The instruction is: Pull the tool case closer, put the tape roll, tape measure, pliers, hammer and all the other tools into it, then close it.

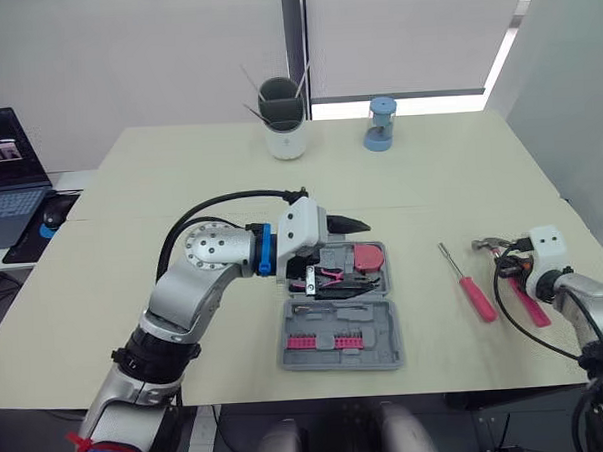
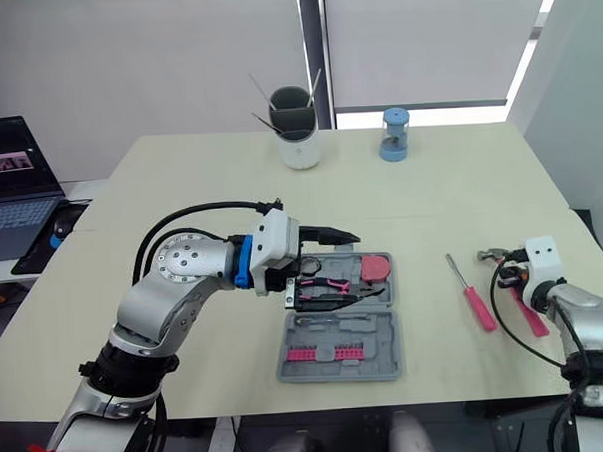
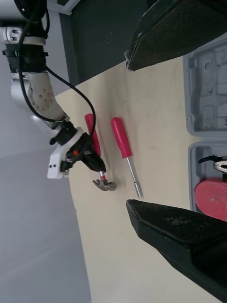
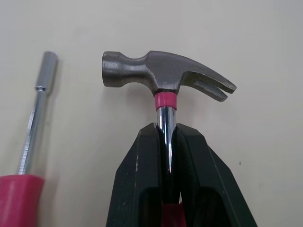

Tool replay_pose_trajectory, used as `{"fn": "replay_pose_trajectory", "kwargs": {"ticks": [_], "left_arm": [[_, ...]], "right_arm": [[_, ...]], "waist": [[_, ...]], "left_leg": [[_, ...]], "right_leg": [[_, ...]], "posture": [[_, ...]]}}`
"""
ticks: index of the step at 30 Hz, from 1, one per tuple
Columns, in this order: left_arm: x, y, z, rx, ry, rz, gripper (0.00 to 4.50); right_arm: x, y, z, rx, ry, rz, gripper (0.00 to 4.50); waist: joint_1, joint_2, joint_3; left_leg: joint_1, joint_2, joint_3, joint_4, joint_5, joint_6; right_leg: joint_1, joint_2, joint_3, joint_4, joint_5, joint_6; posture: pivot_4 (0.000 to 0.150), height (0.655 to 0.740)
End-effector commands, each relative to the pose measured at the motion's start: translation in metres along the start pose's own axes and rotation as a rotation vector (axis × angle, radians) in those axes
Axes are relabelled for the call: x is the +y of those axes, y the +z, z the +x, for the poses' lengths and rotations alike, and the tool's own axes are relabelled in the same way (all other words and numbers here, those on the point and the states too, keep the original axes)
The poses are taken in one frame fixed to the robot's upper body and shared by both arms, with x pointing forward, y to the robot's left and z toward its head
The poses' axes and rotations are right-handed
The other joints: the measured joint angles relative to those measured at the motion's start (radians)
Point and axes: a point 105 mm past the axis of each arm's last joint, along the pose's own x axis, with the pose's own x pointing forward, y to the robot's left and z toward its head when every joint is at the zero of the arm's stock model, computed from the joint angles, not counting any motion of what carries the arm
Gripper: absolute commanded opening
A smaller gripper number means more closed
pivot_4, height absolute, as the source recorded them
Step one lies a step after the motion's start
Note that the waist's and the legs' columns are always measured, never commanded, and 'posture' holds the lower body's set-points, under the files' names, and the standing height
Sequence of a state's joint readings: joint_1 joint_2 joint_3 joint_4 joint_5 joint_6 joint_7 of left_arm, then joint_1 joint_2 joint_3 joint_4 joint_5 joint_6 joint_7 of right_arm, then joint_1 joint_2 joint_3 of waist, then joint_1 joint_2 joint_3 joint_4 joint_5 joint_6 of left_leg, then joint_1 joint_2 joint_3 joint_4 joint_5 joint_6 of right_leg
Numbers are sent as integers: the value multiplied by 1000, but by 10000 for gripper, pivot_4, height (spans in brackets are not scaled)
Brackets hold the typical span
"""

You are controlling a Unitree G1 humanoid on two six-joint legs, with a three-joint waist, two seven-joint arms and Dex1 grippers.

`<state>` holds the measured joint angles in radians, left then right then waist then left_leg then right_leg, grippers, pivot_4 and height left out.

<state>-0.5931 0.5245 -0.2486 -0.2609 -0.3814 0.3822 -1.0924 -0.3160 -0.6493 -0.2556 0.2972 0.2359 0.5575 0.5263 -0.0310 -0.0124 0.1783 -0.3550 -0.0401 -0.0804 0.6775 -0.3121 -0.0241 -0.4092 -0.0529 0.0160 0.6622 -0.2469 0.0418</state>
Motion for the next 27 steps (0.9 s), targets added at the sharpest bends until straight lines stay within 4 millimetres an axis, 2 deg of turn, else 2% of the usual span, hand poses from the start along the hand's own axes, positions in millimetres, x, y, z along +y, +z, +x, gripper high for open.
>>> {"fn": "replay_pose_trajectory", "kwargs": {"ticks": [1, 4, 7, 9, 12, 20, 27], "left_arm": [[-1, 4, -3, -7, 7, 37, 45000], [-4, 4, -3, -11, 4, 31, 45000], [-5, 3, -4, -15, 3, 24, 45000], [-5, 3, -5, -15, 1, 22, 45000], [-8, 3, -4, -20, -14, 12, 45000], [-12, -1, -9, 4, -30, 4, 45000], [-14, -1, -11, 20, -40, 4, 45000]], "right_arm": [[27, 42, -23, -118, 36, 10, 2033], [50, 47, -41, -124, 41, 28, 2033], [73, 43, -56, -116, 47, 36, 2033], [85, 36, -58, -101, 51, 51, 2033], [110, 15, -55, -55, 106, 73, 2033], [130, -17, -41, 8, 110, 87, 2033], [137, -27, -24, 1, 77, 100, 2033]], "waist": [[-1, 0, 0], [3, 0, 0], [6, 0, 0], [7, 0, 0], [7, 0, 0], [2, 0, 0], [2, 0, 0]], "left_leg": [[0, 1, 0, 0, 0, 0], [0, 1, -1, 0, 0, 0], [-2, 0, -3, 0, 0, 0], [-2, 0, -3, 0, 0, 0], [-2, -1, -2, 0, 0, 0], [-2, -1, -1, 0, 0, 0], [-2, 0, -1, 0, 0, 0]], "right_leg": [[0, 0, 0, 0, 0, 0], [0, 0, -1, 0, 0, 0], [0, 0, -2, 0, 0, 0], [-1, 0, -2, -1, 0, 0], [0, 0, -2, -2, 0, 1], [-1, 0, -2, -2, 0, 1], [-1, 1, -2, -1, 0, 1]], "posture": [[1500, 7400], [1500, 7400], [1500, 7400], [1500, 7400], [1500, 7400], [1500, 7400], [1500, 7400]]}}
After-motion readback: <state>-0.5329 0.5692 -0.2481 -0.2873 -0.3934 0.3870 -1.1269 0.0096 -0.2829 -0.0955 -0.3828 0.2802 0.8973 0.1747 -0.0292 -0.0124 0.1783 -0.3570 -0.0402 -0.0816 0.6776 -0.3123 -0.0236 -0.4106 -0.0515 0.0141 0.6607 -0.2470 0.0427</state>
